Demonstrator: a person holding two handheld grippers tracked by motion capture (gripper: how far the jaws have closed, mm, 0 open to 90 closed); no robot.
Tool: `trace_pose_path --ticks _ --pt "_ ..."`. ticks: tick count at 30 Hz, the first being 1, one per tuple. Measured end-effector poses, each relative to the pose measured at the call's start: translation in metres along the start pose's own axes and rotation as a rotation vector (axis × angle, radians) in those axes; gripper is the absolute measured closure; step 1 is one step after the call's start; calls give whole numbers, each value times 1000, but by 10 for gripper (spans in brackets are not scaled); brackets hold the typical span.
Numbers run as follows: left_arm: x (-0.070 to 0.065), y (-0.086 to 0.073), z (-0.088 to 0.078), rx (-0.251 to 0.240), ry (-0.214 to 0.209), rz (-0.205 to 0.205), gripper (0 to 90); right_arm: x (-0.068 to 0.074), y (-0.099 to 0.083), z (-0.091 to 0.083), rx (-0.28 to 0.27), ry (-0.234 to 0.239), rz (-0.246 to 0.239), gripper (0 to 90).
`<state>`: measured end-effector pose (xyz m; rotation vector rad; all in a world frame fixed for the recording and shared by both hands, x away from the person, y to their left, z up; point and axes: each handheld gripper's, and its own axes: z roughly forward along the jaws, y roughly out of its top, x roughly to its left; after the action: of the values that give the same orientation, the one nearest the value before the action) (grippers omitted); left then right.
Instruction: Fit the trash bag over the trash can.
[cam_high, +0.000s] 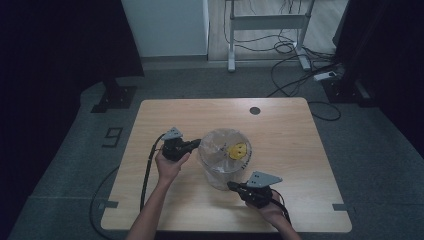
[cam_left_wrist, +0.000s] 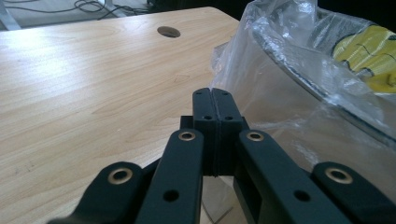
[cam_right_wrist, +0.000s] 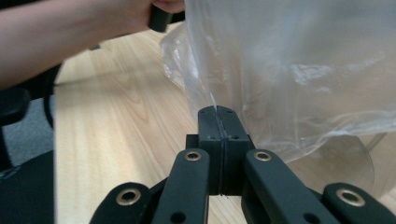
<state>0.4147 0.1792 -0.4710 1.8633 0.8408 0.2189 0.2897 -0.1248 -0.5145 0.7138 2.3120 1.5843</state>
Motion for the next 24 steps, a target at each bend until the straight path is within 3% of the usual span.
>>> trace_pose_path --ticks 2,8,11,14,18,21,22,24 --pt "0 0 -1 -2 -1 2 898 -3 -4 3 5 -15 -4 893" --pt "0 -1 -1 -6 -1 -2 898 -5 -10 3 -35 1 16 874" --pt "0 -2 -1 -8 -2 -3 897 -5 -9 -4 -63 47 24 720" --pt "0 -2 -2 -11 -2 -4 897 2 -5 -18 -79 51 12 579" --pt "0 -3 -2 -15 -3 -6 897 6 -3 -41 -108 -37 4 513" --pt "-1 -3 -1 -18 -6 -7 897 -6 -3 -51 -132 -144 62 492" --pt "-1 -4 0 -17 -6 -6 897 -13 -3 -54 -147 -163 104 487" --pt "-2 -4 0 -16 -7 -4 896 -17 -2 -53 -152 -172 126 479"
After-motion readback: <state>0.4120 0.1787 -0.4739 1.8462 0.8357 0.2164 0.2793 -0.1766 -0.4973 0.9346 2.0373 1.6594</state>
